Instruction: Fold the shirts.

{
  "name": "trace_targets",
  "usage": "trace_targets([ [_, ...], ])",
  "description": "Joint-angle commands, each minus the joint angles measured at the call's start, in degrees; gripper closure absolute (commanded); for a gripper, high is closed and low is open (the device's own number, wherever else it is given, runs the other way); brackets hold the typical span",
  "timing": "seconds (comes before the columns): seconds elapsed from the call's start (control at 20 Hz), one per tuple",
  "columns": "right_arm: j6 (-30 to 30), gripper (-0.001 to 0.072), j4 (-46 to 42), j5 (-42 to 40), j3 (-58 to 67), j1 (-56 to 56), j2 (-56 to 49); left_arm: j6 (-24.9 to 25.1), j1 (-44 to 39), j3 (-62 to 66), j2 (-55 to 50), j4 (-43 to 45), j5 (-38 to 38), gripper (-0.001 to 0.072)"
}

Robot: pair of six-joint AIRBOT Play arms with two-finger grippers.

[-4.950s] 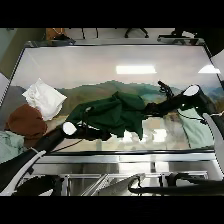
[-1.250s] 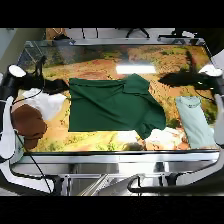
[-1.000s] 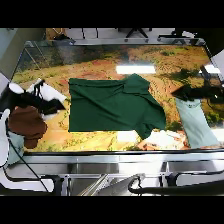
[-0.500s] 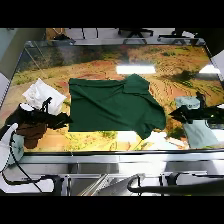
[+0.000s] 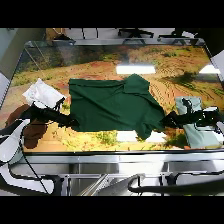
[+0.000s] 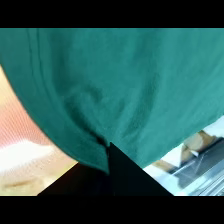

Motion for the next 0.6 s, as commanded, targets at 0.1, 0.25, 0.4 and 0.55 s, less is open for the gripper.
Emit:
trace_targets([
  [0.1, -0.55, 0.0329, 0.02, 0.59, 2.82, -1.95, 0.85, -0.68, -0.04, 3.65, -0.46, 2.19, -3.30, 0.0692],
  [0.25, -0.55, 0.0328, 0.02, 0.55, 4.59, -4.70, 2.25, -1.05, -0.07, 4.09, -0.39, 3.65, -4.31, 0.0692],
  [0.4, -0.50, 0.0329, -1.11, 0.33, 4.55, -5.64, 1.60, -1.05, -0.07, 4.09, -0.37, 3.56, -4.17, 0.0692],
  [0.55, -0.28, 0.0329, -1.25, 0.35, 4.46, -5.38, -1.40, -1.05, -0.07, 4.09, -0.39, 3.56, -4.13, 0.0692],
])
